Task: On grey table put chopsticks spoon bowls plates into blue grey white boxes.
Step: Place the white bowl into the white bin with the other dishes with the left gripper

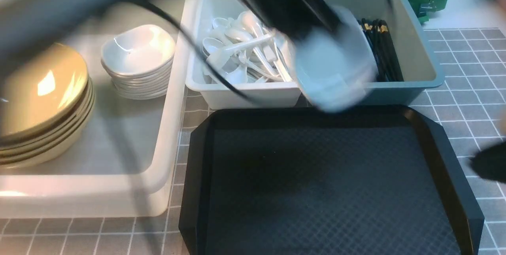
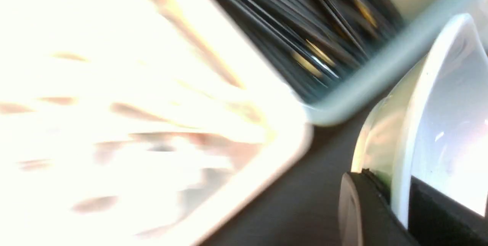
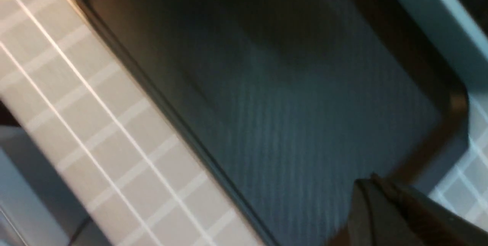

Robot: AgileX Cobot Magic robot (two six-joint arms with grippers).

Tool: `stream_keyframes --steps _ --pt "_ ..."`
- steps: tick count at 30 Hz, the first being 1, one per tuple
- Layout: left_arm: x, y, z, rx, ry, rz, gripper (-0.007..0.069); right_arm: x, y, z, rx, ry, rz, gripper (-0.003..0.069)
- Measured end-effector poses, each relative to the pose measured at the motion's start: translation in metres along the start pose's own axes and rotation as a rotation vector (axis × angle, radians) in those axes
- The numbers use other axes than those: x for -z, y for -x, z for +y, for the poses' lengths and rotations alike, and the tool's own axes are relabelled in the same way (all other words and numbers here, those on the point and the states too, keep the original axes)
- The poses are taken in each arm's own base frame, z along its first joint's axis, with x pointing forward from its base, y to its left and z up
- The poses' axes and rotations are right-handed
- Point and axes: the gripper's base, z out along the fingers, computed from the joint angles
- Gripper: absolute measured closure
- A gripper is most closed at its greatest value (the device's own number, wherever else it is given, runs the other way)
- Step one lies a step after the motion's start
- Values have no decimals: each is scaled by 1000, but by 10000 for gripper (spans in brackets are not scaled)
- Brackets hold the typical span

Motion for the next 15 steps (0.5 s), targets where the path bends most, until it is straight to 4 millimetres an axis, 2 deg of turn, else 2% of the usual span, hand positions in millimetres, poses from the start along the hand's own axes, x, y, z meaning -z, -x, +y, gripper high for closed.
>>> stream_keyframes --steps 1,4,8,10,11,15 --pt "13 2 11 17 20 -21 623 -4 7 1 14 10 -7 617" --pt "67 -1 69 121 141 -95 623 -13 25 3 37 30 -32 615" --pt "95 -16 129 240 273 -98 623 -26 33 4 61 36 -13 615" --pt "97 -31 165 314 337 -81 623 -35 36 6 64 40 6 615" --pt "96 -33 168 317 339 -78 623 -36 36 6 64 40 7 615" --pt "68 -64 216 436 365 -52 623 -48 40 7 69 45 34 614"
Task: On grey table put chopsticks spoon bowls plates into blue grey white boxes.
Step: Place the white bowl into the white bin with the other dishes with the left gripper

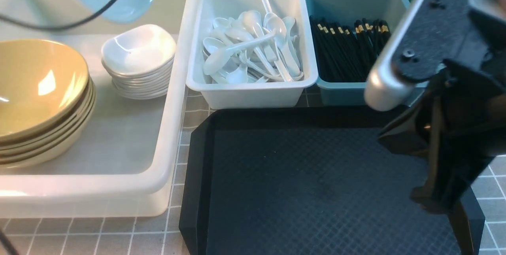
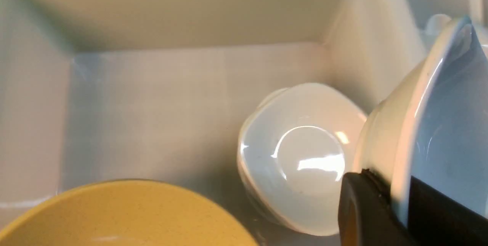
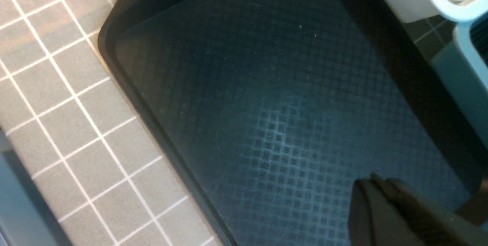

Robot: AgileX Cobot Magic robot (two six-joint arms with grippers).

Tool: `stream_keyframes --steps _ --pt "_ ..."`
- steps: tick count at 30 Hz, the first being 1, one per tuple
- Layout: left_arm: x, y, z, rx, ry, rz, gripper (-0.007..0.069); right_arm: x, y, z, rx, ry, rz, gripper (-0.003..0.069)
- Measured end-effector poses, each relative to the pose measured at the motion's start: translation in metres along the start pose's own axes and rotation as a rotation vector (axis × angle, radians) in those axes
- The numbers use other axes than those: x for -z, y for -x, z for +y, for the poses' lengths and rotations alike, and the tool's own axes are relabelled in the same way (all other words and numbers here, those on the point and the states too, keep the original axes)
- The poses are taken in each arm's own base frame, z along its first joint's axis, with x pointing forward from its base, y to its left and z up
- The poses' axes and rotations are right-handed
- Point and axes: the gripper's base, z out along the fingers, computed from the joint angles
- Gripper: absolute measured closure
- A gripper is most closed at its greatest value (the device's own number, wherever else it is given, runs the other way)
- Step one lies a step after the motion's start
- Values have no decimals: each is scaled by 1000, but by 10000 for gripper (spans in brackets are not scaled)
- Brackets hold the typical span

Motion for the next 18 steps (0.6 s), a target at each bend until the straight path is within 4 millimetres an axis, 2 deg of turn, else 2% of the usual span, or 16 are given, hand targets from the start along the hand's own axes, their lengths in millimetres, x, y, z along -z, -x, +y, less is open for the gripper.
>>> stream_keyframes --steps 3,4,8,11,16,17,18 --pt "-41 -12 18 79 -15 5 623 -7 2 1 3 3 17 614" --pt "-45 -12 19 82 -14 0 623 -8 2 1 3 3 18 614" --pt "-91 -23 21 79 -39 21 612 -12 5 1 5 4 19 614" --pt "-111 -30 19 68 -53 54 582 -13 6 1 5 3 3 614" --pt "-137 -43 21 19 -67 125 406 -13 9 1 5 0 -21 614" --pt "-140 -46 21 -2 -72 143 335 -13 9 0 5 0 -23 614" --pt "-140 -46 21 -5 -72 144 324 -13 9 0 5 -1 -24 614"
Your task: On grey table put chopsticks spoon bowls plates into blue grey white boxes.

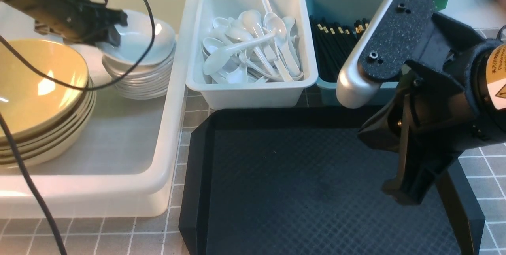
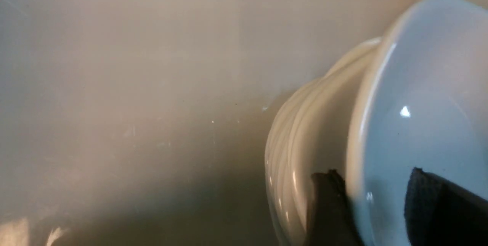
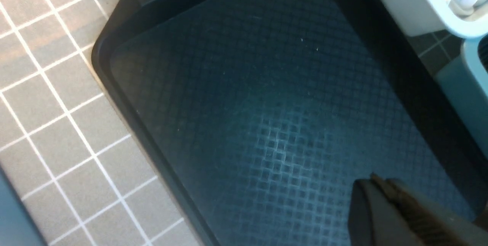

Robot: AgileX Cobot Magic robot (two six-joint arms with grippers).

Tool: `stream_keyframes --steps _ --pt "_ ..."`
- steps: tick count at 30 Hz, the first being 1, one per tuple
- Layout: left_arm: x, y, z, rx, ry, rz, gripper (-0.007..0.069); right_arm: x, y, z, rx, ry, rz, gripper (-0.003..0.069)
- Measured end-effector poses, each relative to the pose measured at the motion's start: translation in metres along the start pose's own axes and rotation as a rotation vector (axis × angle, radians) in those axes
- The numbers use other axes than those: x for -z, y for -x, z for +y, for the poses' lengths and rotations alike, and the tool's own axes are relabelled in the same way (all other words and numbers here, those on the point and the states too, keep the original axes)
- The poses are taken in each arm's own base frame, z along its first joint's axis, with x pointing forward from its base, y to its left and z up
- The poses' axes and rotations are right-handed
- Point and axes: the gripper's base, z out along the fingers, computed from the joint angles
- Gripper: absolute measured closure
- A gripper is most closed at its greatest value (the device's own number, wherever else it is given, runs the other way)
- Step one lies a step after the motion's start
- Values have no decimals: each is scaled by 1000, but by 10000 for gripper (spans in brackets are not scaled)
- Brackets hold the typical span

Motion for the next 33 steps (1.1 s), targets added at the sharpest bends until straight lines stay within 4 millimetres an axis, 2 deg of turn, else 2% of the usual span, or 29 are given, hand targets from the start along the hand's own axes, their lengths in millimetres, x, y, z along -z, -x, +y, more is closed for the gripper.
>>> stream_keyframes --steps 1,4,5,7,9,12,13,14,15,18,20,21,22,23,24,25,28,30,32,33 --pt "-2 -1 0 -22 -3 12 249 0 0 0 0 0 -1 614" --pt "0 -2 0 -47 -3 16 116 0 1 0 1 -1 -6 614" --pt "0 -2 0 -48 -4 17 108 0 1 0 1 -1 -6 614" --pt "10 0 -2 -58 -4 14 29 0 1 0 1 -2 -7 614" --pt "20 2 -4 -64 -4 3 19 0 1 0 1 -2 -7 614" --pt "57 11 -11 -84 2 -68 35 0 1 0 2 -2 -7 614" --pt "78 15 -16 -93 4 -110 55 0 1 0 2 -2 -7 614" --pt "81 16 -16 -92 4 -116 59 0 1 0 2 -2 -7 614" --pt "103 18 -21 -96 4 -151 89 0 1 0 2 -2 -7 614" --pt "147 15 -30 -102 5 -186 177 0 1 0 -6 -2 -7 614" --pt "186 4 -39 -125 10 -205 300 1 1 0 -21 -3 -9 614" --pt "189 3 -39 -127 12 -206 312 1 0 0 -23 -3 -10 614" --pt "206 -7 -43 -136 15 -210 384 3 0 -1 -34 -4 -17 614" --pt "216 -18 -45 -140 17 -203 461 7 -1 -1 -46 -5 -28 614" --pt "226 -26 -47 -145 23 -214 498 11 -1 -1 -55 -7 -38 614" --pt "233 -42 -49 -147 29 -201 568 14 -3 -1 -58 -8 -49 614" --pt "249 -82 -53 -147 36 -205 620 35 -13 -2 -71 -17 -115 614" --pt "249 -119 -55 -136 38 -210 633 46 -22 -1 -81 -23 -174 614" --pt "254 -142 -57 -130 37 -243 635 54 -32 0 -90 -27 -232 614" --pt "252 -166 -58 -119 33 -262 636 59 -43 1 -95 -31 -284 614"
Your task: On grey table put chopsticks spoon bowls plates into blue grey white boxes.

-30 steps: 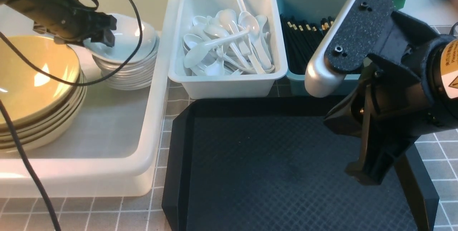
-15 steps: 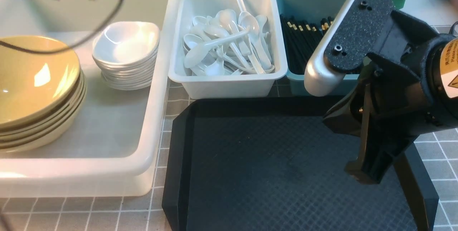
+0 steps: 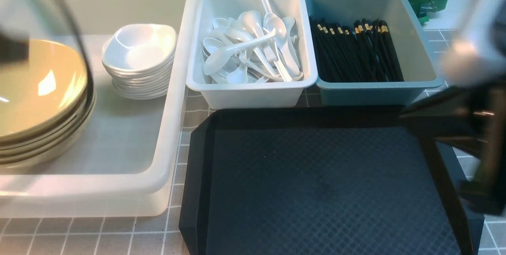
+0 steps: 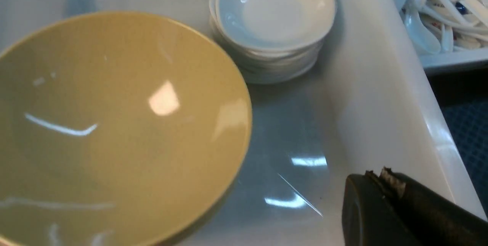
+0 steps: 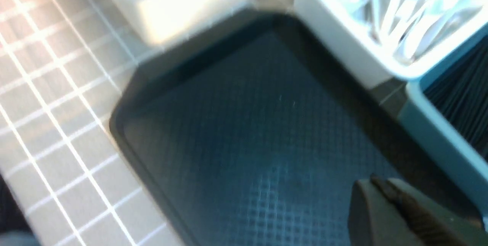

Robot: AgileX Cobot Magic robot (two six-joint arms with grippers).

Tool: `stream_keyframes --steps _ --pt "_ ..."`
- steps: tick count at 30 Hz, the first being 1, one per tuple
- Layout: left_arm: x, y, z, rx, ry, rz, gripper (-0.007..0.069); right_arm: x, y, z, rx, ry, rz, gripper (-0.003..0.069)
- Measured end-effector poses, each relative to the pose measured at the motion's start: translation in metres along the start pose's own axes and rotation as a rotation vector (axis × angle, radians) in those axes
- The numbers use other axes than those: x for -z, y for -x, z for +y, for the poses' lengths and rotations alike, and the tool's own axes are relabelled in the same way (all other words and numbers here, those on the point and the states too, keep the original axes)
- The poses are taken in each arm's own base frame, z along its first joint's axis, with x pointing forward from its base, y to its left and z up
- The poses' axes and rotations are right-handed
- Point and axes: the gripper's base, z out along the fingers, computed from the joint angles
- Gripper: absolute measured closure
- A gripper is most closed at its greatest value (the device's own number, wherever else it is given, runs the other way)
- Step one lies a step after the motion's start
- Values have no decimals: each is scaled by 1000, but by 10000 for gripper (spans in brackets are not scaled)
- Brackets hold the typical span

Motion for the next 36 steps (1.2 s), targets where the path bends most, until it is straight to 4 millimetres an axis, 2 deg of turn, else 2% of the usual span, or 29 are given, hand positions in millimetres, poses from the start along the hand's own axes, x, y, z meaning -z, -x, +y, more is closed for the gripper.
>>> stream_keyframes --steps 3,5,6,7,8,11,17,25,36 --pt "14 -31 -6 0 9 -58 636 10 -11 1 -1 -3 -81 614" --pt "25 -60 -11 -4 20 -111 636 19 -22 2 -3 -5 -154 614" --pt "23 -62 -11 -3 20 -105 636 21 -25 2 -3 -6 -168 614" --pt "33 -82 -15 -10 29 -164 636 30 -34 2 -4 -10 -241 614" --pt "32 -86 -15 -11 30 -163 636 31 -35 2 -5 -10 -249 614" --pt "41 -114 -18 -36 59 -244 636 39 -46 4 -6 -14 -360 614" --pt "49 -126 -19 -63 89 -307 636 37 -51 5 -6 -12 -353 614" --pt "49 -126 -19 -61 89 -307 636 34 -62 5 -7 -9 -231 614" --pt "49 -126 -19 -61 89 -307 636 33 -64 5 -7 -8 -204 614"
